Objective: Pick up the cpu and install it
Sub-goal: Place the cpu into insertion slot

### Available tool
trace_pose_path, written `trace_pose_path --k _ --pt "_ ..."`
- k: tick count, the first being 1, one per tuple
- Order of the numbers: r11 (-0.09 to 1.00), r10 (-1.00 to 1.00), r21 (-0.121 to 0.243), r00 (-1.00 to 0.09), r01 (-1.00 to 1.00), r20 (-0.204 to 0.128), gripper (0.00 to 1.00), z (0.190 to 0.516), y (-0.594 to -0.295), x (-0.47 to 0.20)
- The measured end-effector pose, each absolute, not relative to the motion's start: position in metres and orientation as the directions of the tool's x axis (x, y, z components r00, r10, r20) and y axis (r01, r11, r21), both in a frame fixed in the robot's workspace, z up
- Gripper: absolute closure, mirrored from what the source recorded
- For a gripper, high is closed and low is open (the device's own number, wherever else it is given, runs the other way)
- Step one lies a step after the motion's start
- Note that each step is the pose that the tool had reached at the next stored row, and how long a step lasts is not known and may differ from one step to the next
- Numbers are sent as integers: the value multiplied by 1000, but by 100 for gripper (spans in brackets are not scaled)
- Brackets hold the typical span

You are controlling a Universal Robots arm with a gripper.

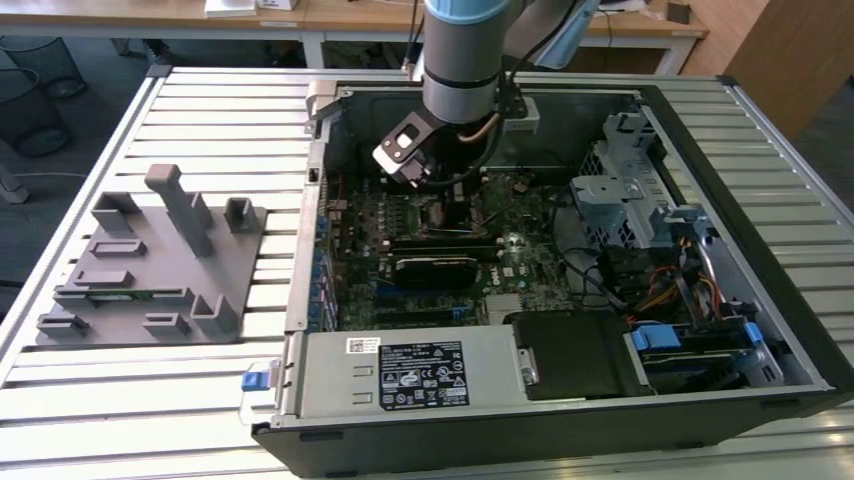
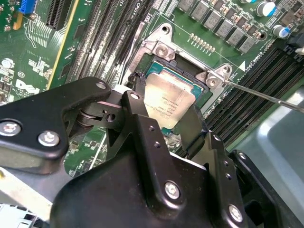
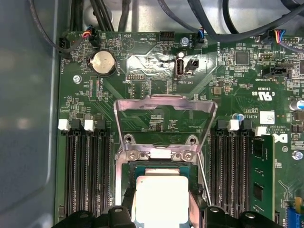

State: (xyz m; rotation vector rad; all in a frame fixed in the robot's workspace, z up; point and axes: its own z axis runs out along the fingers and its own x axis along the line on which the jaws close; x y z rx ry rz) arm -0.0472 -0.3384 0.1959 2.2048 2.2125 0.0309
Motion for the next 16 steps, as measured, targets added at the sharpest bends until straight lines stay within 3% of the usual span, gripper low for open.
trace_pose_path --k 16 --pt "3 1000 28 -3 1000 3 46 192 -337 -47"
